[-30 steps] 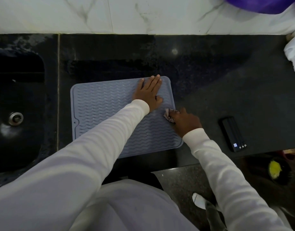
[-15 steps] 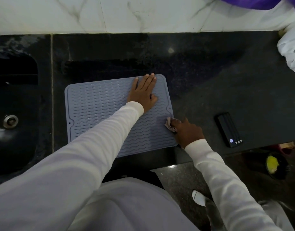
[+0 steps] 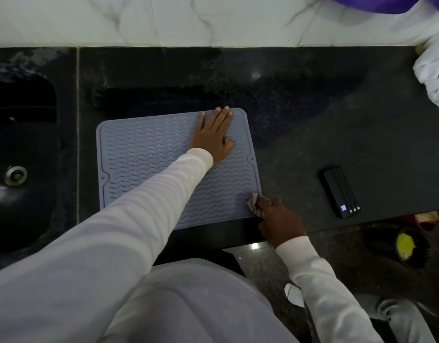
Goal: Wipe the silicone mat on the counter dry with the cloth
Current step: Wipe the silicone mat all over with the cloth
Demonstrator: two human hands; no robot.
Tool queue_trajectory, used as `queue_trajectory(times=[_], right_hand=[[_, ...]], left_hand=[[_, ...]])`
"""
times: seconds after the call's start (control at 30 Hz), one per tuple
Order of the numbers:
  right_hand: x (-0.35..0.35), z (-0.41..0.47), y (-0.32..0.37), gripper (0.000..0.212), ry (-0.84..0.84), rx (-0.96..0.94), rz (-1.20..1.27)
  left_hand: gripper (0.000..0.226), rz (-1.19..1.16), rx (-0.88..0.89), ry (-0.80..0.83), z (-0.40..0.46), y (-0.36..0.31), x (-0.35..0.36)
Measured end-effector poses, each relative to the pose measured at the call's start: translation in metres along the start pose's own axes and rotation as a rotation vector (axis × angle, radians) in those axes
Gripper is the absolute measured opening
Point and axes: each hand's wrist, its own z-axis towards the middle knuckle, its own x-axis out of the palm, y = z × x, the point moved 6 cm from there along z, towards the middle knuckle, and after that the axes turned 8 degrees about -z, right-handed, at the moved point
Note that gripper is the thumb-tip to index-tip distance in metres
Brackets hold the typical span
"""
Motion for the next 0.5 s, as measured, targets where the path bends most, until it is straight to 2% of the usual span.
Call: queue_trajectory(times=[0.2, 0.5], right_hand=[[0.011, -0.019, 0.007, 0.067, -0.077, 0.002, 0.215], [0.017, -0.022, 0.024, 0.058, -0.053, -0.058, 0.200]], left_hand=[[0.069, -0.019, -0.005, -0.006, -0.001, 0.000, 0.000], [0.066, 0.007, -0.013, -0.003, -0.004, -0.001, 0.002]])
